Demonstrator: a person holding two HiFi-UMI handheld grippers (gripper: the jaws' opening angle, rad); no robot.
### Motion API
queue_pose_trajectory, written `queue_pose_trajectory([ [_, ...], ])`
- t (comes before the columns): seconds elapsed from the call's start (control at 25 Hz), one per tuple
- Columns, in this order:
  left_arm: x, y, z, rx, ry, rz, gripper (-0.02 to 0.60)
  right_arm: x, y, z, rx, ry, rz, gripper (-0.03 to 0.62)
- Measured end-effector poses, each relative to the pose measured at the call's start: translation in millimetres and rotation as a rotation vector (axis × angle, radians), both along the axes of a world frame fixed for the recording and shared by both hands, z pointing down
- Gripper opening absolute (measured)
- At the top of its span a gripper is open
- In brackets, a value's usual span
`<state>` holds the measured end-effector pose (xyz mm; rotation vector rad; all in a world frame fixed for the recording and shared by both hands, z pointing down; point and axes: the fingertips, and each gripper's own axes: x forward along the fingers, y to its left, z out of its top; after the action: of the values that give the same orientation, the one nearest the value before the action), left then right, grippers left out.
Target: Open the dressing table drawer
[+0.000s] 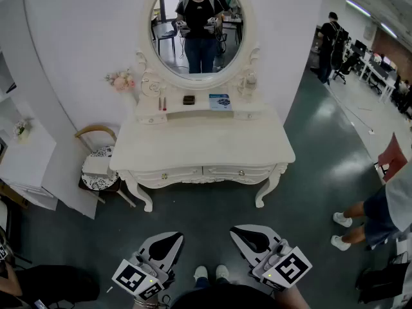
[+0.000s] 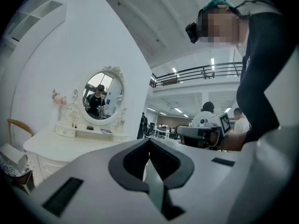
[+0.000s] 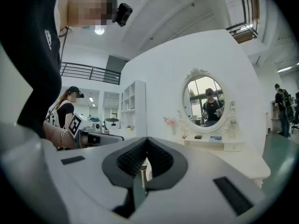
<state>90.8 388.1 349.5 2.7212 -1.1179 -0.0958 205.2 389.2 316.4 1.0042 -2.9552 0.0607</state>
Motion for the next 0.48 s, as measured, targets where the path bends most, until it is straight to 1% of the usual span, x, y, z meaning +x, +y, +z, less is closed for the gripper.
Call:
queue_pose_trajectory([
  [0.12, 5, -1, 3, -0.008, 0.001, -0.002, 0.017, 5, -2, 1, 0.014, -0.002, -0.005, 0.018],
  [0.48, 20, -5, 7, -0.027, 0.001, -0.02, 0.017, 18, -8, 5, 0.002, 0.01, -0.034, 0.018],
])
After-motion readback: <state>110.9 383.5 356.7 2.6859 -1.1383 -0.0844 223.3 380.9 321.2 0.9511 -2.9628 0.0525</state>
